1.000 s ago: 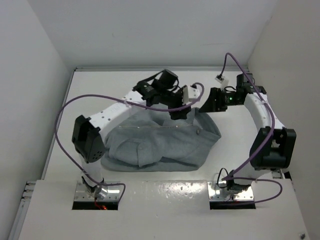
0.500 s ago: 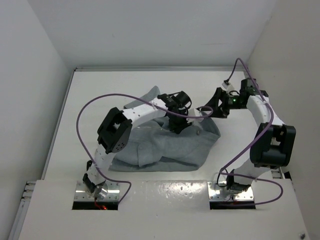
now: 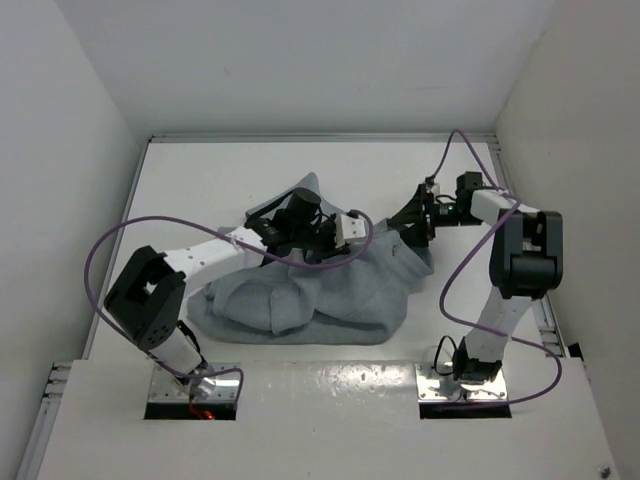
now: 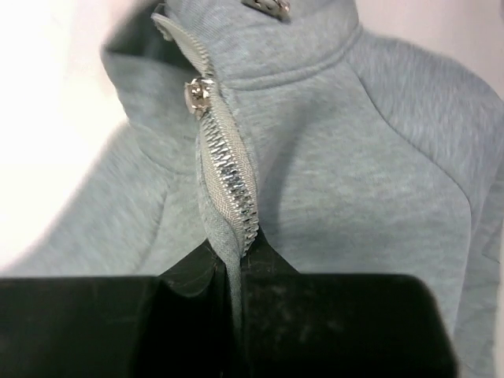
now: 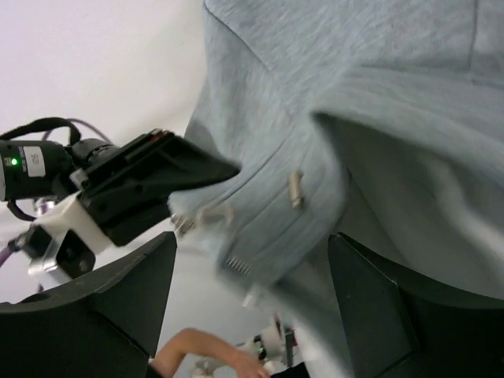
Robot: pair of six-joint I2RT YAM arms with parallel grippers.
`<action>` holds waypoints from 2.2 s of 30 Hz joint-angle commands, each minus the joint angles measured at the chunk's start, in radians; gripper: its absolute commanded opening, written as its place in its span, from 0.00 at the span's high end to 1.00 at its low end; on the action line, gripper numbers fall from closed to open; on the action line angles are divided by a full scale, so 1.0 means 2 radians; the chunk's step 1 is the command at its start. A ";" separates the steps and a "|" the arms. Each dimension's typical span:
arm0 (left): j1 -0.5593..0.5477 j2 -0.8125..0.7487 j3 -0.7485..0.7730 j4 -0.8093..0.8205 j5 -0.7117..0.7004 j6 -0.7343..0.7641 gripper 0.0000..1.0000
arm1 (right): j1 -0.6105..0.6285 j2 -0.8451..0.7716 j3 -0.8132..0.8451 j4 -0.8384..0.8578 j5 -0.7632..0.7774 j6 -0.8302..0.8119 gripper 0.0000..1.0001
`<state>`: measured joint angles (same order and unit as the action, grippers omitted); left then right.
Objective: Zip up the jacket
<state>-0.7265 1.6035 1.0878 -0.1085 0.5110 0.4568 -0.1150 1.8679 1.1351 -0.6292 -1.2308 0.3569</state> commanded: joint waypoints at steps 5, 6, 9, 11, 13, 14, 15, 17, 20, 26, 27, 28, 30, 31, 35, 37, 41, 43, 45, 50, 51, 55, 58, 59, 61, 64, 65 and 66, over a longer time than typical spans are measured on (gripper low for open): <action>-0.003 -0.029 -0.025 0.114 0.040 0.066 1.00 | 0.043 0.035 0.064 -0.008 -0.133 -0.020 0.20; -0.003 -0.023 -0.020 0.114 0.029 0.066 1.00 | 0.054 0.038 0.076 -0.011 -0.140 -0.024 0.21; 0.002 -0.018 -0.015 0.114 0.009 0.066 1.00 | 0.072 0.041 0.115 -0.123 -0.171 -0.104 0.23; 0.007 -0.013 -0.015 0.127 -0.001 0.062 1.00 | 0.074 0.049 0.159 -0.294 -0.184 -0.257 0.24; 0.007 -0.007 -0.015 0.132 -0.001 0.062 1.00 | 0.077 0.075 0.183 -0.391 -0.177 -0.421 0.28; 0.007 -0.007 -0.011 0.138 -0.001 0.062 1.00 | 0.077 0.078 0.192 -0.479 -0.170 -0.446 0.37; 0.007 -0.007 -0.011 0.145 -0.008 0.055 1.00 | 0.077 0.073 0.185 -0.480 -0.159 -0.462 0.43; 0.011 -0.007 -0.011 0.150 -0.014 0.050 1.00 | 0.080 0.068 0.182 -0.504 -0.154 -0.500 0.54; 0.011 -0.007 -0.011 0.170 -0.031 0.050 1.00 | 0.083 0.067 0.188 -0.566 -0.143 -0.565 0.68; 0.011 -0.017 -0.025 0.186 -0.055 0.050 1.00 | 0.079 0.040 0.160 -0.567 -0.139 -0.570 0.79; 0.011 -0.017 -0.025 0.186 -0.055 0.050 1.00 | 0.078 0.036 0.160 -0.566 -0.139 -0.571 0.79; 0.011 -0.022 -0.025 0.186 -0.055 0.050 1.00 | 0.079 0.034 0.160 -0.565 -0.140 -0.571 0.82; 0.011 -0.022 -0.030 0.191 -0.059 0.050 1.00 | 0.077 0.033 0.161 -0.566 -0.142 -0.572 0.83; 0.011 -0.026 -0.035 0.191 -0.059 0.045 1.00 | 0.074 0.035 0.164 -0.566 -0.144 -0.565 0.76; 0.011 -0.032 -0.039 0.195 -0.065 0.041 1.00 | 0.062 0.030 0.166 -0.567 -0.152 -0.558 0.64; 0.011 -0.036 -0.044 0.195 -0.065 0.041 1.00 | 0.061 0.026 0.168 -0.566 -0.152 -0.557 0.60; 0.011 -0.036 -0.044 0.200 -0.069 0.036 1.00 | 0.065 0.027 0.170 -0.567 -0.148 -0.560 0.53; 0.011 -0.036 -0.044 0.200 -0.074 0.032 1.00 | 0.076 0.026 0.171 -0.565 -0.139 -0.570 0.52; 0.011 -0.036 -0.044 0.205 -0.074 0.032 1.00 | 0.084 0.029 0.173 -0.566 -0.140 -0.573 0.55; 0.001 -0.036 -0.044 0.205 -0.074 0.032 1.00 | 0.099 0.047 0.199 -0.566 -0.147 -0.576 0.63; 0.001 -0.036 -0.044 0.205 -0.074 0.032 1.00 | 0.099 0.051 0.202 -0.566 -0.149 -0.576 0.67; 0.001 -0.036 -0.044 0.209 -0.083 0.032 1.00 | 0.091 0.054 0.202 -0.566 -0.152 -0.576 0.82; 0.001 -0.046 -0.048 0.224 -0.094 0.036 1.00 | 0.078 0.052 0.194 -0.566 -0.159 -0.577 0.92; -0.003 -0.051 -0.054 0.234 -0.100 0.044 1.00 | 0.068 0.052 0.191 -0.567 -0.165 -0.580 0.93; -0.017 -0.065 -0.093 0.271 -0.125 0.066 1.00 | 0.060 0.049 0.193 -0.567 -0.172 -0.583 0.95; -0.013 -0.078 -0.100 0.270 -0.105 0.056 0.91 | 0.061 0.040 0.206 -0.567 -0.159 -0.592 0.99; -0.007 -0.078 -0.091 0.255 -0.085 0.046 0.77 | 0.061 0.038 0.209 -0.568 -0.152 -0.596 1.00; 0.003 -0.082 -0.066 0.235 -0.061 0.034 0.73 | 0.061 0.024 0.211 -0.567 -0.146 -0.617 1.00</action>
<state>-0.7609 1.5078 0.8989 0.3260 0.3214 0.5468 0.0319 1.9686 1.5082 -1.3628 -1.4643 -0.7792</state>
